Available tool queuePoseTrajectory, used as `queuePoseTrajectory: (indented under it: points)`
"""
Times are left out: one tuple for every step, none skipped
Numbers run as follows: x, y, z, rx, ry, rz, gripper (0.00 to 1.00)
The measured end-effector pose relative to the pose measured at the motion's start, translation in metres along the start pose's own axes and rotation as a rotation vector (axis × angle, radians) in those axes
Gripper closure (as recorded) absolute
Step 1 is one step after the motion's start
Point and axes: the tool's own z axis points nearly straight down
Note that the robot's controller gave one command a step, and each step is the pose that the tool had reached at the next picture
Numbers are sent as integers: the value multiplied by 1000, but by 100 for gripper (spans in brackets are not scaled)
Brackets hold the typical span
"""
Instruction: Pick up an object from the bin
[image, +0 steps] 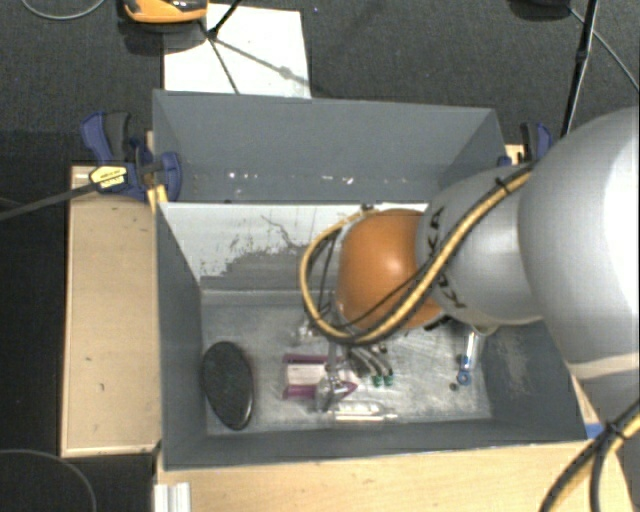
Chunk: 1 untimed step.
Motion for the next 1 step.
queuePoseTrajectory:
  points:
    - [-3,2,-2,1,-11,1,100]
